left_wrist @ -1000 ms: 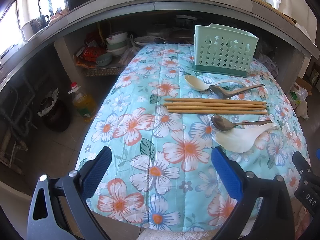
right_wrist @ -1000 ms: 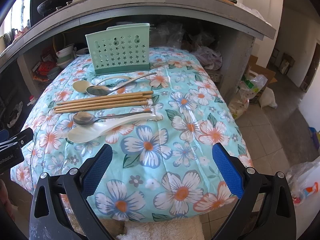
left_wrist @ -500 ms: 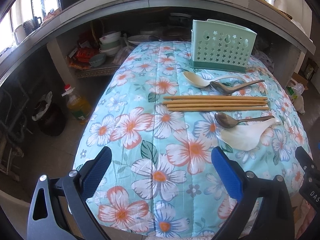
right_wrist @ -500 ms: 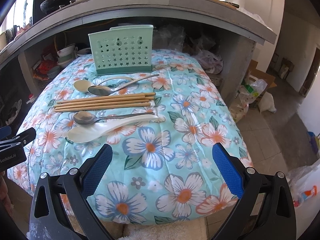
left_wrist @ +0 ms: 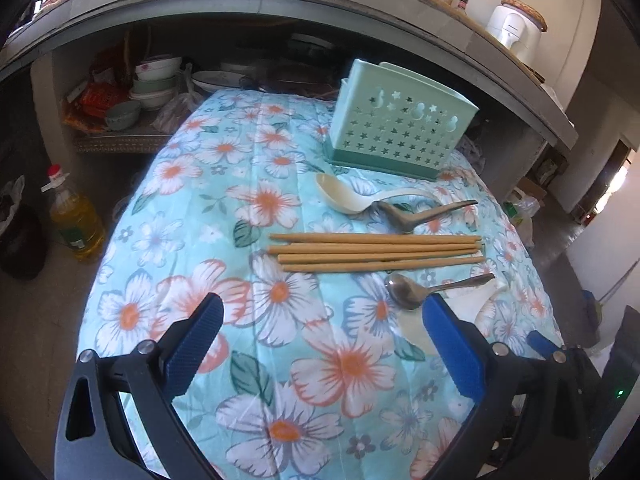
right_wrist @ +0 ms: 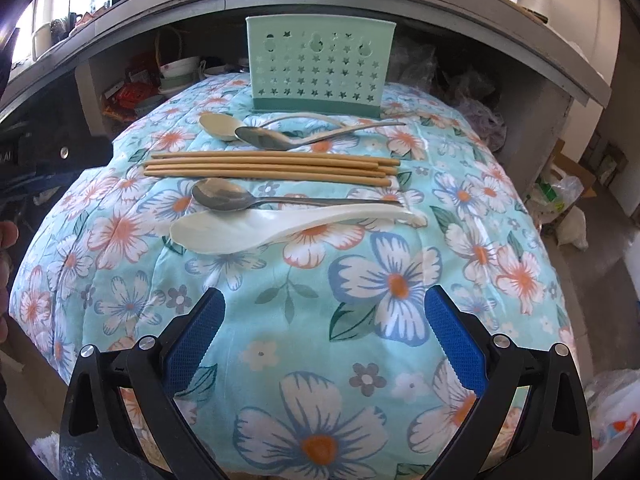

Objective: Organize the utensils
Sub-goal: 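Grasp a metal spoon with the left tool while the right tool grasps the white ceramic spoon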

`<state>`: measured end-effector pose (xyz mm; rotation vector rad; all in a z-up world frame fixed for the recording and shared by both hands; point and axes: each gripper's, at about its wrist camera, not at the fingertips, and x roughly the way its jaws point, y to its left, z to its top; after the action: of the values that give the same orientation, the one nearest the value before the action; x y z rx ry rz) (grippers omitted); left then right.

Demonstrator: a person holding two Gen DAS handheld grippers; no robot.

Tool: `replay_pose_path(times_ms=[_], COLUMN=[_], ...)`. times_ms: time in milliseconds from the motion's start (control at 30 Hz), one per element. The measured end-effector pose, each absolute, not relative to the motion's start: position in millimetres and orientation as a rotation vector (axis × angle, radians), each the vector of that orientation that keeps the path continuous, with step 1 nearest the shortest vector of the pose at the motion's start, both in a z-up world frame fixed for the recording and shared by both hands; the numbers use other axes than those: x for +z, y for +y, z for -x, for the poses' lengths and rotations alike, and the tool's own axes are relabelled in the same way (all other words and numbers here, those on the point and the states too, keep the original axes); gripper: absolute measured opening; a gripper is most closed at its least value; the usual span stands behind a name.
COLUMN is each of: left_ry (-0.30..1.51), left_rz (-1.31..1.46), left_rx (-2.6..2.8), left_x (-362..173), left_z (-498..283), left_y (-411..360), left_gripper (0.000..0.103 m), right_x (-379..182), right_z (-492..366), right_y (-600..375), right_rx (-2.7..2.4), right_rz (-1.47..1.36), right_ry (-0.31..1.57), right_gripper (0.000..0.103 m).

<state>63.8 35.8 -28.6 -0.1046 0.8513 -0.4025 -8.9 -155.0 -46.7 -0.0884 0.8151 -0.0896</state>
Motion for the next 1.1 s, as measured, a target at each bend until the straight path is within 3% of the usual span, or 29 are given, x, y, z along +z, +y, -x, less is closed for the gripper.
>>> replay_pose_path(times_ms=[233,467,733,1000,1100], left_ry=[0.836,0.937,1.012,1.063,1.071], left_rz=[0.112,0.185,0.255,0.221,0.247], left_rx=[-0.546,-0.543,-0.62,-0.545,-0.552], left_x=[-44.6,-65.1,-68.0,-82.6,-83.4], left_z=[-84.2,-103.2,-107.4,-115.0,-116.2], left_y=[4.5,1.2,-9.3,-19.6,-15.0], left_gripper=[0.097,0.097,0.052,0.018,0.008], right_x=[-64.6,-68.2,-68.5,-67.1,-63.1], right_z=[9.1,16.3,17.7,16.4,20.8], right_y=[-162.6,-163.6,-162.9,-165.8,-163.3], right_rx=[-0.021,0.007,0.037,0.058,0.071], right_rz=[0.056,0.046,0.054,0.046,0.07], right_ry=[0.826,0.787,0.793,0.786,0.774], right_gripper=[0.095,0.095,0.095,0.095,0.089])
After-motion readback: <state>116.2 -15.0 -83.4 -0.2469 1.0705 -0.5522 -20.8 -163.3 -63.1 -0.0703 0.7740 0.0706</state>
